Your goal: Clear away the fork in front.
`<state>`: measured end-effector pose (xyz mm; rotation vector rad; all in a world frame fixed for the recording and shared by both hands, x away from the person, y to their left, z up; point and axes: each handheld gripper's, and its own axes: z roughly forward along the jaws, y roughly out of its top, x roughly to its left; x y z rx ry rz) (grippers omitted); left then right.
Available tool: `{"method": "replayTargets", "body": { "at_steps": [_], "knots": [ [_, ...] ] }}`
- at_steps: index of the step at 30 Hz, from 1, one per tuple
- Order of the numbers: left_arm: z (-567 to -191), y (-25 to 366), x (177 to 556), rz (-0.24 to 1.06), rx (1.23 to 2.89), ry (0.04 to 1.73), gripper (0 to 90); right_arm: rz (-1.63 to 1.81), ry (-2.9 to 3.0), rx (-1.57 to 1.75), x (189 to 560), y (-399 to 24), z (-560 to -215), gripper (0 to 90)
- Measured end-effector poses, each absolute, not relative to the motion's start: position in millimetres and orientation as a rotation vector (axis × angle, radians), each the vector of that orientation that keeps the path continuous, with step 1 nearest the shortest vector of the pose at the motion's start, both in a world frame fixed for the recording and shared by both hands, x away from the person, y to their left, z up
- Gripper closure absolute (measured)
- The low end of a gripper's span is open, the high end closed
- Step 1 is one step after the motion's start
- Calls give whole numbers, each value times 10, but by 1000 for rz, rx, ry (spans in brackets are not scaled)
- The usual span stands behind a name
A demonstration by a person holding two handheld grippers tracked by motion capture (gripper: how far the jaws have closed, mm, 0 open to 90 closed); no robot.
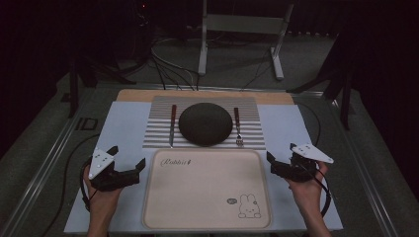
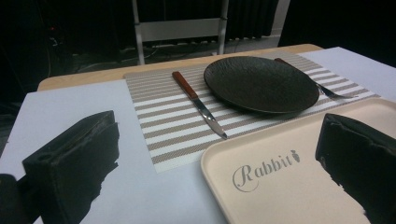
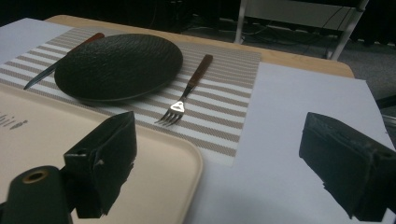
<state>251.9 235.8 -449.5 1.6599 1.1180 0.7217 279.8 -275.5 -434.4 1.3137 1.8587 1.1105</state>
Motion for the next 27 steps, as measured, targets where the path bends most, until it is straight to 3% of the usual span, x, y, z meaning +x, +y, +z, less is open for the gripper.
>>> {"method": "replayTargets", "body": {
  "at_steps": [27],
  "knots": [
    [-4498, 2358, 2520, 725, 1658, 1121, 2, 1128, 1886, 1374, 3258, -2544, -4144, 113]
  ]
}}
